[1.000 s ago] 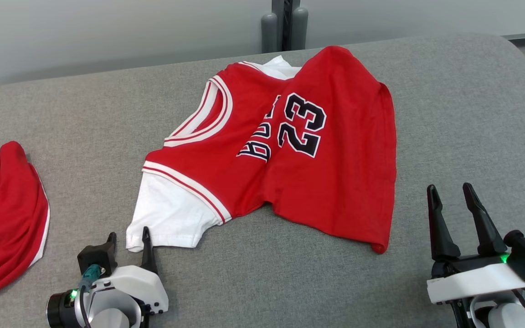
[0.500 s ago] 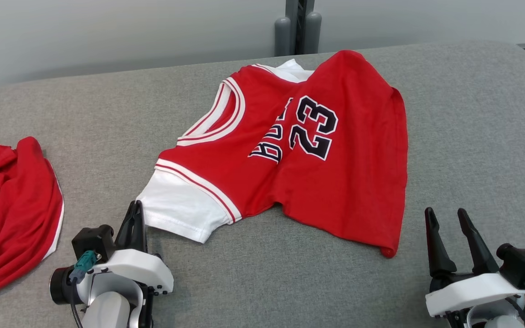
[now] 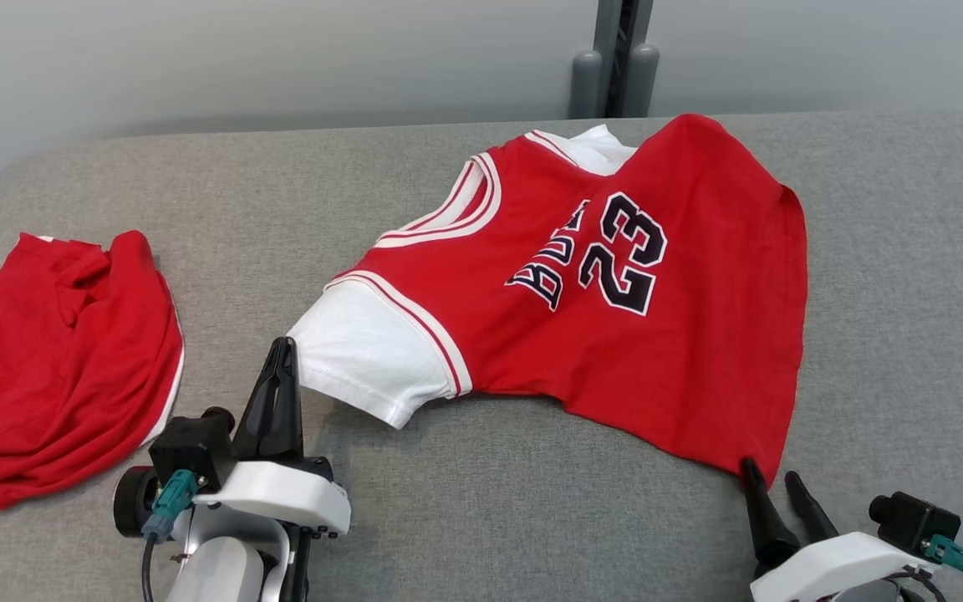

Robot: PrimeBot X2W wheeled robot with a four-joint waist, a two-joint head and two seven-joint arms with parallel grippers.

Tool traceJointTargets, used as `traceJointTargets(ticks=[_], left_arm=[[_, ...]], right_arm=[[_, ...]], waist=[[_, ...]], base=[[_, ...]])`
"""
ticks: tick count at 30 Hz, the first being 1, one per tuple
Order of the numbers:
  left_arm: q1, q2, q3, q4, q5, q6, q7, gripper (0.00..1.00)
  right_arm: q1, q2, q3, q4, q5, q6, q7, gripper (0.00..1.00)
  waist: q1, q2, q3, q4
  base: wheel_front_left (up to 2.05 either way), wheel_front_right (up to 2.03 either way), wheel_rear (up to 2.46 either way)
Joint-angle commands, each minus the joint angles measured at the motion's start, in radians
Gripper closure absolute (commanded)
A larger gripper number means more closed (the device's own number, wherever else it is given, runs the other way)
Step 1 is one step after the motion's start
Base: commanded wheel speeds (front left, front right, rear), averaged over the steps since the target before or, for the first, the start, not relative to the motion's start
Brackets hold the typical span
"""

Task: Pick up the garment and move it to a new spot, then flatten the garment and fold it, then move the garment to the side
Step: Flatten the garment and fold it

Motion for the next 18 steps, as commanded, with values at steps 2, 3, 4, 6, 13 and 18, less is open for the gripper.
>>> traceJointTargets(ticks=[2, 3, 4, 6, 13, 18], left_arm=[[0.006, 0.005, 0.002, -0.018, 0.007, 0.01, -0.003, 1.0], [0.01, 0.005, 0.001, -0.023, 0.008, 0.011, -0.003, 1.0], [0.014, 0.005, 0.002, -0.029, 0.01, 0.014, -0.003, 1.0], [0.02, 0.005, 0.006, -0.038, 0.013, 0.022, -0.003, 1.0], [0.032, 0.005, 0.019, -0.051, 0.019, 0.029, -0.003, 1.0], [0.041, 0.005, 0.023, -0.051, 0.014, 0.03, -0.003, 1.0]], right_arm=[[-0.015, -0.004, 0.015, 0.024, 0.03, 0.0, -0.004, 0.0], [-0.018, -0.004, 0.021, 0.037, 0.045, 0.0, -0.008, 0.0], [-0.021, -0.003, 0.027, 0.049, 0.054, 0.0, -0.01, 0.0], [-0.028, -0.003, 0.044, 0.067, 0.074, 0.0, -0.017, 0.0], [-0.043, 0.0, 0.079, 0.128, 0.104, 0.0, -0.028, 0.0], [-0.05, 0.0, 0.078, 0.171, 0.076, -0.001, -0.034, 0.0]], waist=[[0.0, 0.0, -0.003, 0.014], [0.0, 0.0, -0.004, 0.018], [0.0, 0.0, -0.006, 0.023], [0.0, 0.0, -0.008, 0.032], [0.0, 0.0, -0.013, 0.051], [0.0, 0.0, -0.014, 0.052]], base=[[0.0, 0.0, 0.0], [0.0, 0.0, 0.0], [0.0, 0.0, 0.0], [0.0, 0.0, 0.0], [0.0, 0.0, 0.0], [0.0, 0.0, 0.0]])
